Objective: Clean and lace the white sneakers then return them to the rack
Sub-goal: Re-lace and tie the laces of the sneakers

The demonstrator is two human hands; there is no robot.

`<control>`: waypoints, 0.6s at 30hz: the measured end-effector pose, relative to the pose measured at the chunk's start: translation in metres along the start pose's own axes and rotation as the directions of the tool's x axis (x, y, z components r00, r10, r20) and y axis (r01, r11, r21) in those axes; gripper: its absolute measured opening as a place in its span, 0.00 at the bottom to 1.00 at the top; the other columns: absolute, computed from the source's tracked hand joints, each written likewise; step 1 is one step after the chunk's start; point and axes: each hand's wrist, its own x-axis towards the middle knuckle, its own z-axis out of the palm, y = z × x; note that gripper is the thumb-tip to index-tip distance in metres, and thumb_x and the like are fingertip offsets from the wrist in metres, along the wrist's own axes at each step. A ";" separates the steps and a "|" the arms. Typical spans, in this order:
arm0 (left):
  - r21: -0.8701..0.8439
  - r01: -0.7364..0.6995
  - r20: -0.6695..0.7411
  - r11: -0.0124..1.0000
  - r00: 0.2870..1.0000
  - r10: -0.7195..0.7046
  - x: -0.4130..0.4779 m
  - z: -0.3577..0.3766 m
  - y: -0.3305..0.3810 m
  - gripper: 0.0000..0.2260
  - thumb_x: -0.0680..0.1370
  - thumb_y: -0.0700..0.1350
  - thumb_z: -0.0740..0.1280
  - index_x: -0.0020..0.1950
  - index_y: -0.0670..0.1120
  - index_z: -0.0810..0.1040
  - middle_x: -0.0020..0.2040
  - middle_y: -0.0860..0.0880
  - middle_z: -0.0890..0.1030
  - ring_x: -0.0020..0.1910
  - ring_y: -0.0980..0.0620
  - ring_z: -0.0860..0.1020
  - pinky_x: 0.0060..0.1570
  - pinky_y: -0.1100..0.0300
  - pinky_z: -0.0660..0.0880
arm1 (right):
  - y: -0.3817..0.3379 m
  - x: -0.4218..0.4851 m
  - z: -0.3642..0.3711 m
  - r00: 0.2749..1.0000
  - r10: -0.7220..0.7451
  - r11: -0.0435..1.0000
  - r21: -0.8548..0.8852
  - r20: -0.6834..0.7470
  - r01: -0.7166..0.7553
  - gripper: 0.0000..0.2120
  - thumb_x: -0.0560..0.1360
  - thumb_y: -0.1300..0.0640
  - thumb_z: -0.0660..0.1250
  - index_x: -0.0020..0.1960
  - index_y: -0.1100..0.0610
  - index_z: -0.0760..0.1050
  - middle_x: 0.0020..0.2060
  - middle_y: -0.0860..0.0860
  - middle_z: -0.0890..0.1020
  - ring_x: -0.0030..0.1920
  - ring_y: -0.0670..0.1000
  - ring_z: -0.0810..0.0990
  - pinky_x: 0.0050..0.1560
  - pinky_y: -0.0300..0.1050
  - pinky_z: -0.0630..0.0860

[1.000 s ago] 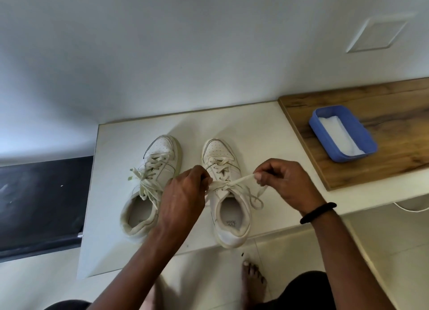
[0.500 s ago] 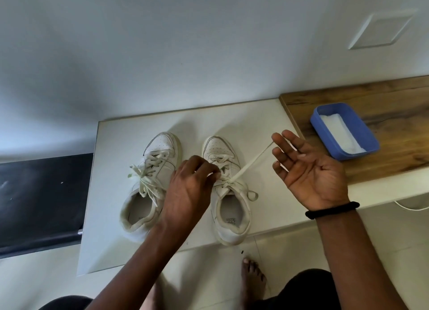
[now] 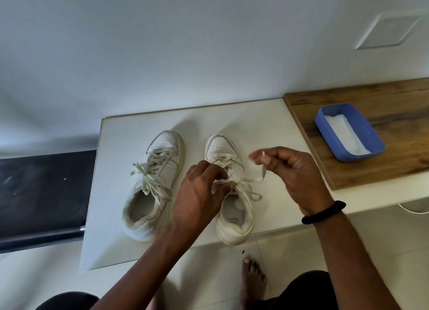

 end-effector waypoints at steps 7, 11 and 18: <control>-0.019 0.058 0.043 0.998 0.997 -0.057 -0.002 -0.002 0.004 0.03 0.76 0.49 0.73 0.48 0.52 0.82 0.45 0.55 0.77 0.46 0.56 0.76 0.47 0.59 0.75 | -0.005 -0.008 0.034 0.993 0.094 0.885 -0.463 0.075 -0.049 0.06 0.75 0.60 0.73 0.47 0.49 0.81 0.32 0.44 0.86 0.39 0.39 0.84 0.48 0.39 0.80; -0.014 0.069 0.070 0.998 0.995 -0.068 -0.002 -0.003 0.004 0.05 0.76 0.50 0.72 0.50 0.53 0.82 0.46 0.56 0.77 0.48 0.58 0.76 0.47 0.63 0.74 | -0.004 -0.010 0.035 0.996 0.076 0.781 -0.624 0.056 -0.024 0.04 0.72 0.54 0.75 0.41 0.47 0.81 0.32 0.42 0.85 0.37 0.42 0.84 0.43 0.49 0.83; -0.009 0.092 0.084 0.996 0.992 -0.091 -0.001 -0.002 0.006 0.05 0.76 0.50 0.71 0.50 0.51 0.82 0.47 0.55 0.76 0.50 0.55 0.74 0.49 0.63 0.71 | -0.007 -0.010 0.036 0.993 0.118 0.770 -0.633 0.029 -0.073 0.03 0.73 0.56 0.75 0.44 0.49 0.83 0.35 0.44 0.86 0.38 0.44 0.85 0.44 0.48 0.84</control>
